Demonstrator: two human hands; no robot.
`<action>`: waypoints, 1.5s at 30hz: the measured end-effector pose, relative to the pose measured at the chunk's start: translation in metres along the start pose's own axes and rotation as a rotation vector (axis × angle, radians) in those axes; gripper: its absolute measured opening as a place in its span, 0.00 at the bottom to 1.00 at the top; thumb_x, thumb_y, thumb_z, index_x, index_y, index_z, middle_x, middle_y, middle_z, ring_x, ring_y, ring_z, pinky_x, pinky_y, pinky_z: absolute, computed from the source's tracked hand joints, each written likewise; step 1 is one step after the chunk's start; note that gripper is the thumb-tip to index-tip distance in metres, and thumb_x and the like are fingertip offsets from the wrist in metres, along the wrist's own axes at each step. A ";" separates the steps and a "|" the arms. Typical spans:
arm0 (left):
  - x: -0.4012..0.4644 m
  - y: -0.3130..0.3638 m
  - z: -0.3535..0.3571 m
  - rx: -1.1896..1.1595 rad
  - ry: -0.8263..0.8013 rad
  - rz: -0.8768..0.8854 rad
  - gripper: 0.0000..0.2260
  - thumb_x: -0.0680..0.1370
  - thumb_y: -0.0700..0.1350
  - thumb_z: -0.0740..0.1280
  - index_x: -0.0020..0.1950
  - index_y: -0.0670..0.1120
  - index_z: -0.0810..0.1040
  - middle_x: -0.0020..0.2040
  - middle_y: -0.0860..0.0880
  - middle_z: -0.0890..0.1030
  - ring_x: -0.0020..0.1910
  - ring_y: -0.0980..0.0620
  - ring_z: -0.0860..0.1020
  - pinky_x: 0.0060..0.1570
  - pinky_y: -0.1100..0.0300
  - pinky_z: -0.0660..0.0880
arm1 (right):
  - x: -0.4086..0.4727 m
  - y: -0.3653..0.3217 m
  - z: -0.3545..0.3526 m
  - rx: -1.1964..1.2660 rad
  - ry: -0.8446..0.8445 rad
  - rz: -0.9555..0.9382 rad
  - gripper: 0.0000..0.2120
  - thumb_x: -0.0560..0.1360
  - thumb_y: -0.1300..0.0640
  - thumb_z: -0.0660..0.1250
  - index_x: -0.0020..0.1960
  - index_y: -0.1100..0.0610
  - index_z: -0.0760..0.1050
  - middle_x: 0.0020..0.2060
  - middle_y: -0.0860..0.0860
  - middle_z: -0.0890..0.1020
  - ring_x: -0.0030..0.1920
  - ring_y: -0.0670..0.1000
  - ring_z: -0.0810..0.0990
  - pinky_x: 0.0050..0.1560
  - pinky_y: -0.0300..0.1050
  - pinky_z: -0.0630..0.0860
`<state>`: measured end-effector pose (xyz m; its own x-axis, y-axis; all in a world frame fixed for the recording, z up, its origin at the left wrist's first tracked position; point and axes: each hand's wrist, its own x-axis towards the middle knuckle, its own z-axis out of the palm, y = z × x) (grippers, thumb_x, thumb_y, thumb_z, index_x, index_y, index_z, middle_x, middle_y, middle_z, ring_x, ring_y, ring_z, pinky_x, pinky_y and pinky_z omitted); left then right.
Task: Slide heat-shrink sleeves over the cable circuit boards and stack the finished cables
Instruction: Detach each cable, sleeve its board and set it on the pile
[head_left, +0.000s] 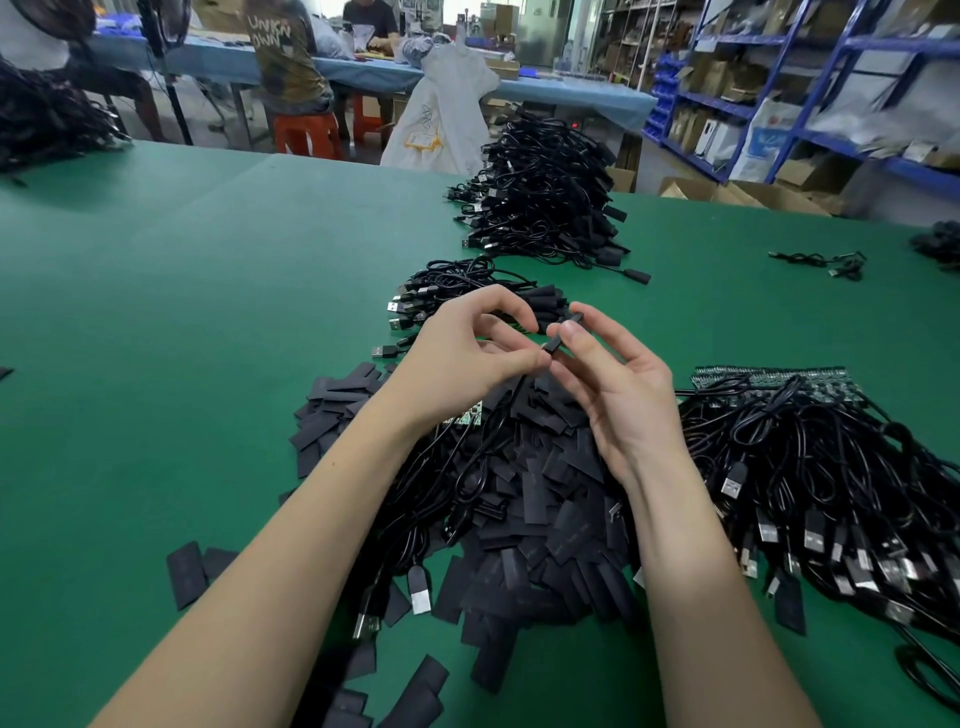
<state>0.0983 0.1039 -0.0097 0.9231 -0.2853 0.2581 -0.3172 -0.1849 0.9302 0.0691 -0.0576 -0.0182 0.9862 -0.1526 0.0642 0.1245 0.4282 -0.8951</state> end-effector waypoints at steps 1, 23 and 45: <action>0.000 0.000 0.000 -0.003 0.005 0.000 0.10 0.73 0.41 0.77 0.50 0.46 0.79 0.40 0.49 0.87 0.35 0.57 0.82 0.38 0.66 0.74 | 0.000 0.000 0.000 -0.003 0.004 -0.003 0.11 0.76 0.63 0.73 0.56 0.55 0.83 0.47 0.55 0.88 0.44 0.48 0.86 0.44 0.38 0.81; -0.003 0.005 0.001 0.032 -0.191 -0.154 0.04 0.80 0.45 0.71 0.50 0.44 0.82 0.38 0.48 0.83 0.37 0.54 0.76 0.42 0.63 0.77 | 0.005 0.002 -0.005 0.106 0.115 0.001 0.10 0.74 0.63 0.75 0.55 0.57 0.84 0.47 0.57 0.87 0.46 0.49 0.86 0.46 0.38 0.81; -0.002 0.001 0.006 -0.072 -0.204 -0.184 0.04 0.82 0.41 0.68 0.48 0.43 0.79 0.36 0.49 0.82 0.40 0.47 0.83 0.33 0.63 0.76 | 0.005 -0.002 -0.009 -0.019 0.136 0.017 0.15 0.80 0.44 0.68 0.64 0.48 0.78 0.49 0.52 0.88 0.49 0.53 0.88 0.42 0.42 0.83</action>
<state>0.0953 0.0988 -0.0104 0.8984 -0.4381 0.0322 -0.1257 -0.1862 0.9744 0.0726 -0.0670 -0.0200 0.9641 -0.2655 -0.0107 0.1042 0.4148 -0.9039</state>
